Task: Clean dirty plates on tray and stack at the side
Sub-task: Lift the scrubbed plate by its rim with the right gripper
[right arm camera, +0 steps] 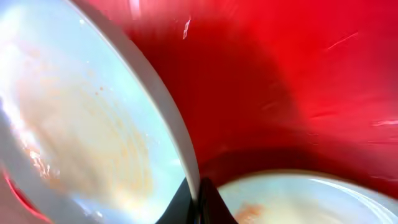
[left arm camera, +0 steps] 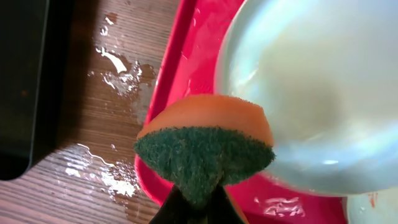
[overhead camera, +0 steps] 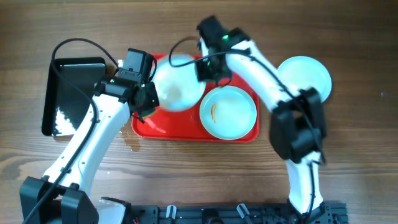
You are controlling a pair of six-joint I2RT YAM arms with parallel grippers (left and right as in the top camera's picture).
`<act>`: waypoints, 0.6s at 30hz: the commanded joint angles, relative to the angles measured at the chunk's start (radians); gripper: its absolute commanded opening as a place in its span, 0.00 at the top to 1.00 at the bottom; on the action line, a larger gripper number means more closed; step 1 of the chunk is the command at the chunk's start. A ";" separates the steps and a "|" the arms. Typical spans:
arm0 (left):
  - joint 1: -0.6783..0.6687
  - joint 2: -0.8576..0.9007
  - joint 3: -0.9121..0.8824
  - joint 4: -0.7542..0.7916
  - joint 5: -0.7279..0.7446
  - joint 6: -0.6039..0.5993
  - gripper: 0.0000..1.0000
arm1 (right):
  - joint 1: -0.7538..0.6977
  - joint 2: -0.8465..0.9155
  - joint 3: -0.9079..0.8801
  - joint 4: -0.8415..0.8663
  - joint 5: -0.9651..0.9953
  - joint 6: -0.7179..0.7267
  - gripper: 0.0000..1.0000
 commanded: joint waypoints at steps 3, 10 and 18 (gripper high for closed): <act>-0.003 0.003 0.002 -0.003 0.037 -0.010 0.96 | 0.008 -0.206 0.056 0.011 0.474 -0.031 0.96; -0.003 0.003 0.002 -0.003 0.069 -0.010 0.96 | 0.105 -0.238 0.054 0.009 0.842 -0.059 0.96; -0.003 0.003 0.002 -0.006 0.068 -0.010 0.96 | 0.206 -0.231 0.053 0.030 1.159 -0.110 0.96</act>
